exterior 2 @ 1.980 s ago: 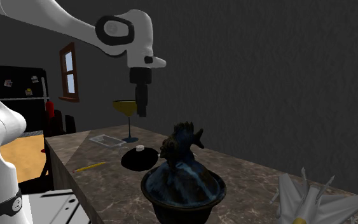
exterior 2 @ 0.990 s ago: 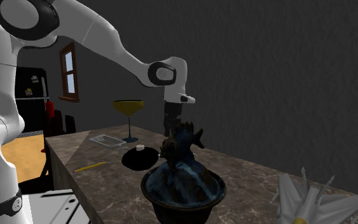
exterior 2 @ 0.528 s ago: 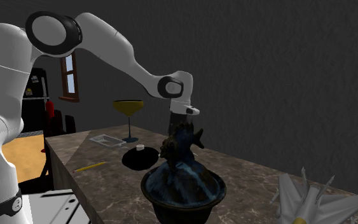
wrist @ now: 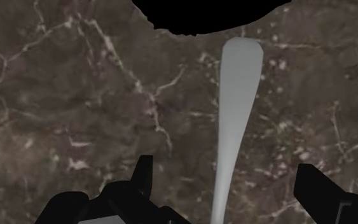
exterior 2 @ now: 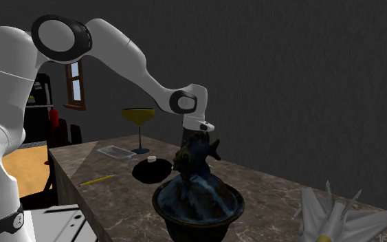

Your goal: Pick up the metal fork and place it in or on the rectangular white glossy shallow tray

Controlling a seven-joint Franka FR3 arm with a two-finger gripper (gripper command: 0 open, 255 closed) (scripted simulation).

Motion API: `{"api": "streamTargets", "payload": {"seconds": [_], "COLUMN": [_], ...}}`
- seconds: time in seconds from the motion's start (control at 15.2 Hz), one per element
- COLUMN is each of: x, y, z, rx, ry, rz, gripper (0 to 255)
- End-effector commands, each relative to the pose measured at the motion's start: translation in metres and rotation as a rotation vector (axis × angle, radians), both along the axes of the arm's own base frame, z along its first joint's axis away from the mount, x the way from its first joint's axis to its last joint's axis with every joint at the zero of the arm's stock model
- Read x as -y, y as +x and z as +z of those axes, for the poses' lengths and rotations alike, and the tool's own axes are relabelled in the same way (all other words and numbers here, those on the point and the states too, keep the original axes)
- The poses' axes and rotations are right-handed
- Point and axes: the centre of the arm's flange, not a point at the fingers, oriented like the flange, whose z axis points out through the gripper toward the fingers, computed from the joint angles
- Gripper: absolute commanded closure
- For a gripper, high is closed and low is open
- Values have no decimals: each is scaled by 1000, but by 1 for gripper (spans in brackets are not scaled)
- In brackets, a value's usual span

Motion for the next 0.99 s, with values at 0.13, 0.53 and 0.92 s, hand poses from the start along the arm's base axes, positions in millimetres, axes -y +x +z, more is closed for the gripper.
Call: {"api": "streamTargets", "payload": {"seconds": [0.13, 0.53, 0.92], "x": [0, 0, 0], "y": [0, 0, 0], "z": [-1, -1, 5], "rx": [0, 0, 0], "ry": [0, 0, 0], "rz": [0, 0, 0], "gripper": [0, 255, 255]}}
